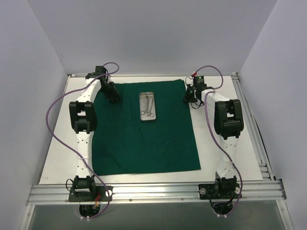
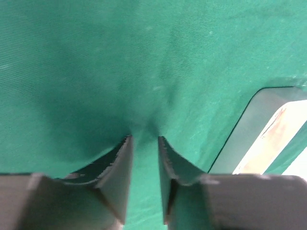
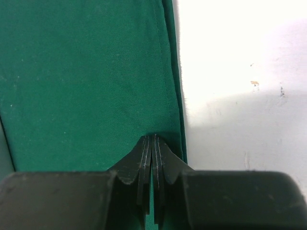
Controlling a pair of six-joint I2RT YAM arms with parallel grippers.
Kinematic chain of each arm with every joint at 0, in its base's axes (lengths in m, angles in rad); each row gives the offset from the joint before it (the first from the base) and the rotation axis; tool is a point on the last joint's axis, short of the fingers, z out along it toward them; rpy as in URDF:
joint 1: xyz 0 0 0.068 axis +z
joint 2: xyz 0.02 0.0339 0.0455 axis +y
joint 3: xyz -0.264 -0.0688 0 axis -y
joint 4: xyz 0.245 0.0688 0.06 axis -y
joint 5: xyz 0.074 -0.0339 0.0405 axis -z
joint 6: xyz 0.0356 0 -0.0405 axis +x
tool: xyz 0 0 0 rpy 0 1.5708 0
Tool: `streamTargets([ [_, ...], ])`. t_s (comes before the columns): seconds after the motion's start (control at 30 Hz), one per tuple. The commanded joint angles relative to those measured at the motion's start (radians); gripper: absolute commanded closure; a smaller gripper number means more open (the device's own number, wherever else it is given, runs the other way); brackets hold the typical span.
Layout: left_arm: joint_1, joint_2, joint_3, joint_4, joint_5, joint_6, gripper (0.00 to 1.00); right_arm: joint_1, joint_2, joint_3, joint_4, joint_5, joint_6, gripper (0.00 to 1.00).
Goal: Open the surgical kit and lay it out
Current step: Open the surgical kit at the center of the board, then move the container from the surgical kit.
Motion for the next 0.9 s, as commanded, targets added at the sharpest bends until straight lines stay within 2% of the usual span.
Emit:
streamTargets([
  [0.0, 0.024, -0.092, 0.022, 0.015, 0.004, 0.026, 0.62, -0.034, -0.008, -0.061, -0.115, 0.075, -0.038, 1.00],
  [0.07, 0.022, -0.134, 0.019, 0.010, -0.008, 0.034, 0.56, -0.032, -0.034, -0.073, -0.095, 0.066, -0.044, 1.00],
  [0.1, 0.024, -0.154, 0.012, 0.016, -0.011, 0.035, 0.49, -0.032, -0.049, -0.095, -0.068, 0.066, -0.044, 1.00],
  [0.2, 0.025, -0.249, -0.048, 0.053, -0.012, 0.029, 0.43, -0.032, -0.115, -0.112, -0.029, 0.086, -0.056, 1.00],
  [0.23, 0.025, -0.275, -0.065, 0.065, -0.012, 0.026, 0.37, -0.029, -0.146, -0.113, -0.023, 0.089, -0.061, 1.00],
  [0.4, 0.025, -0.487, -0.209, 0.148, -0.024, 0.014, 0.27, -0.011, -0.216, -0.058, -0.087, 0.135, -0.092, 1.00],
  [0.43, 0.025, -0.521, -0.235, 0.165, -0.025, 0.014, 0.20, 0.005, -0.227, -0.044, -0.098, 0.149, -0.096, 0.97],
  [0.5, 0.024, -0.631, -0.307, 0.226, -0.015, 0.000, 0.13, 0.019, -0.258, -0.041, -0.119, 0.161, -0.110, 0.83],
  [0.53, 0.025, -0.668, -0.385, 0.255, -0.008, -0.005, 0.06, 0.026, -0.267, -0.040, -0.127, 0.176, -0.110, 0.80],
  [0.57, 0.024, -0.738, -0.424, 0.298, 0.004, -0.009, 0.04, 0.035, -0.279, -0.041, -0.133, 0.181, -0.112, 0.75],
  [0.7, 0.027, -0.865, -0.567, 0.340, 0.056, -0.046, 0.06, 0.083, -0.342, -0.049, -0.179, 0.236, -0.130, 0.48],
  [0.77, 0.036, -0.915, -0.646, 0.364, 0.088, -0.069, 0.06, 0.094, -0.359, -0.052, -0.196, 0.276, -0.128, 0.41],
  [0.8, 0.042, -0.932, -0.675, 0.380, 0.114, -0.093, 0.06, 0.094, -0.376, -0.069, -0.189, 0.272, -0.122, 0.29],
  [0.87, 0.056, -0.995, -0.773, 0.426, 0.189, -0.110, 0.06, 0.082, -0.396, -0.099, -0.158, 0.278, -0.057, 0.18],
])
